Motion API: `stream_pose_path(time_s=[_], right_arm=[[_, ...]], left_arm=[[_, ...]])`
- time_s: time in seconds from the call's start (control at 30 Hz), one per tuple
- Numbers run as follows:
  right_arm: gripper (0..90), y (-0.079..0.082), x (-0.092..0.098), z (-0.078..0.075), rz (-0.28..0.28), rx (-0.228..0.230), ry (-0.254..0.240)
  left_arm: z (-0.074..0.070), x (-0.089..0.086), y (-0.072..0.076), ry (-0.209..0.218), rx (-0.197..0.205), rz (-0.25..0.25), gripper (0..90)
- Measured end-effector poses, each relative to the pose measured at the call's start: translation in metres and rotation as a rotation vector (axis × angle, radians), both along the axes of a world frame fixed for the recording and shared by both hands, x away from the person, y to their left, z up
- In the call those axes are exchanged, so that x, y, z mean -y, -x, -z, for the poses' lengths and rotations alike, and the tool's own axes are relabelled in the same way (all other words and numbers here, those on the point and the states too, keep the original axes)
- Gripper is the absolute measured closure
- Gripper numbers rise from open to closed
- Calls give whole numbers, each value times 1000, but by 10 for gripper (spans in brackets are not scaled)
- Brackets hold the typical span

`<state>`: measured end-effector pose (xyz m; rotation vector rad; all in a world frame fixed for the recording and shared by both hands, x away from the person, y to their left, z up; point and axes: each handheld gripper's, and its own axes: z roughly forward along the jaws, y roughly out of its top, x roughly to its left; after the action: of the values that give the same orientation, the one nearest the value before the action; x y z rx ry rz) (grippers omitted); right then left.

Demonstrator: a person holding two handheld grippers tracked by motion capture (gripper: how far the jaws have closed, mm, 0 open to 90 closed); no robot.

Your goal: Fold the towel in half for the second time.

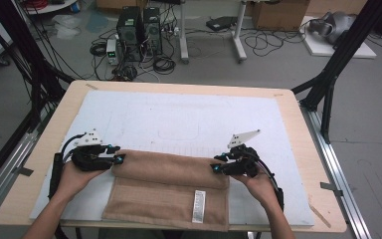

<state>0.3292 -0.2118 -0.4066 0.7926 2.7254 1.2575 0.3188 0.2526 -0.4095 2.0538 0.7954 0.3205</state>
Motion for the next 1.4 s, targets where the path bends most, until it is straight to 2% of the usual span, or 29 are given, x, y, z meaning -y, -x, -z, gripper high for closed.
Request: stream_pose_path(time_s=[0.03,0.1,0.3,0.43,0.57,0.63,0.67,0.7,0.77,0.83,0.93,1.0,1.1,1.2,1.33,1.4], right_arm=[[710,2,0,0,-11,0,2],[776,6,0,0,-38,-6,-7],[801,22,1,-13,-71,28,-25],[801,44,3,-28,-96,79,-51],[801,68,4,-38,-129,123,-53],[792,82,4,-40,-158,123,-50],[761,88,4,-40,-181,120,-56],[727,94,5,-40,-194,116,-57],[666,102,8,-42,-197,132,-57],[639,105,12,-44,-179,134,-77],[626,102,11,-40,-152,144,-44],[621,101,6,-32,-150,141,-32],[604,99,-1,-18,-148,130,10],[596,100,-5,-7,-145,131,36],[577,95,-2,-1,-99,142,73],[538,88,2,-2,-59,152,57]], left_arm=[[-1,0,1,10,1,11,722],[-4,-2,5,20,13,27,800],[-15,-7,32,39,89,50,836],[-18,-17,58,69,120,55,838],[-19,-21,88,83,149,76,841],[-18,-21,102,83,143,102,834],[-18,-22,108,79,137,112,797],[-18,-23,113,82,130,111,719],[-19,-26,119,74,127,125,637],[-20,-27,120,61,127,118,591],[-17,-23,114,48,122,123,587],[-11,-18,110,38,112,127,587],[1,-11,104,10,91,138,587],[11,-7,100,-11,81,127,587],[11,-4,89,-11,80,113,578],[8,-1,81,-9,90,102,572]])
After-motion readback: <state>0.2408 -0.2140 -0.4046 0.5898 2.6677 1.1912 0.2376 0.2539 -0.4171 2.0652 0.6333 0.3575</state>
